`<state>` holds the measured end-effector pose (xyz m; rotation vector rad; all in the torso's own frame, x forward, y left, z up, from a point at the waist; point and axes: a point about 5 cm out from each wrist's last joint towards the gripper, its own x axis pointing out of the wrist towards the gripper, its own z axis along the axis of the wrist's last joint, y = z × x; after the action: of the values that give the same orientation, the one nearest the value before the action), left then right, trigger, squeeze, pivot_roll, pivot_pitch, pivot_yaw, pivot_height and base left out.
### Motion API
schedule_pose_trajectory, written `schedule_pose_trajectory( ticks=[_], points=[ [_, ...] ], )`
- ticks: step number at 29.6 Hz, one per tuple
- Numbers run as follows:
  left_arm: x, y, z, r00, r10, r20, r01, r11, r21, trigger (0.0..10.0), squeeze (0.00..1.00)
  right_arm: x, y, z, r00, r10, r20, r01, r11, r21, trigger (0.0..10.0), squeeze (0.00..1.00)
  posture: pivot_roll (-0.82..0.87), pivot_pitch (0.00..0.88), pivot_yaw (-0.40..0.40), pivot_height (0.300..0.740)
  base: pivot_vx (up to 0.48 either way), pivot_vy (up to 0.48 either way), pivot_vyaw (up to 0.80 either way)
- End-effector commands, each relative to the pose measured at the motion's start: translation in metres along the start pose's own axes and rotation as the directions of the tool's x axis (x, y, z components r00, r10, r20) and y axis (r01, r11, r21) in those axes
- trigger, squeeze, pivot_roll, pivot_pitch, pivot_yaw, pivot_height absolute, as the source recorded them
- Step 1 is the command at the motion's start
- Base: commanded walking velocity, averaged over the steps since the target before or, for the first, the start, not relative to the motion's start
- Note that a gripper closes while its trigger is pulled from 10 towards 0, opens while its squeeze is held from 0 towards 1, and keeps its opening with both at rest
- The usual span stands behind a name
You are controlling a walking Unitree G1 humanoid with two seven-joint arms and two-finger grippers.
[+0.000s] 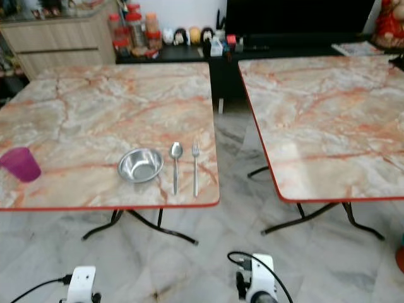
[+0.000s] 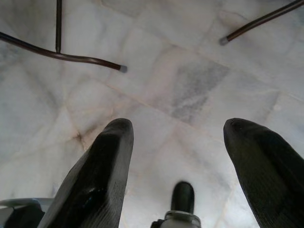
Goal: Setting the table
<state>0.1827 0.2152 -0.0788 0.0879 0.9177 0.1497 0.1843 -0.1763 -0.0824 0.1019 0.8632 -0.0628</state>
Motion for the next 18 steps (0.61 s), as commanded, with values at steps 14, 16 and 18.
schedule_pose_trajectory(
  ticks=[14,16,18],
  points=[
    [-0.0010,0.0034,-0.0041,1.000,0.004,-0.005,-0.004,1.000,0.012,10.0,0.00,0.0005,0.0041,0.0001,1.000,0.016,-0.004,-0.016,1.000,-0.001,10.0,0.00,0.04,0.000,0.030,0.727,0.188,0.000,0.00],
    [-0.0016,0.0061,-0.0053,1.000,0.016,0.001,-0.016,1.000,0.010,10.0,0.00,0.0005,0.0048,-0.0005,1.000,0.022,-0.008,-0.022,1.000,-0.004,10.0,0.00,0.04,0.000,0.031,0.727,0.000,0.000,0.00],
    [-0.0027,0.0098,-0.0068,0.999,0.033,0.017,-0.033,0.999,0.002,10.0,0.00,0.0004,0.0055,-0.0011,1.000,0.027,-0.011,-0.027,1.000,-0.010,10.0,0.00,0.04,0.000,0.031,0.727,0.000,0.000,0.00]
  ],
)
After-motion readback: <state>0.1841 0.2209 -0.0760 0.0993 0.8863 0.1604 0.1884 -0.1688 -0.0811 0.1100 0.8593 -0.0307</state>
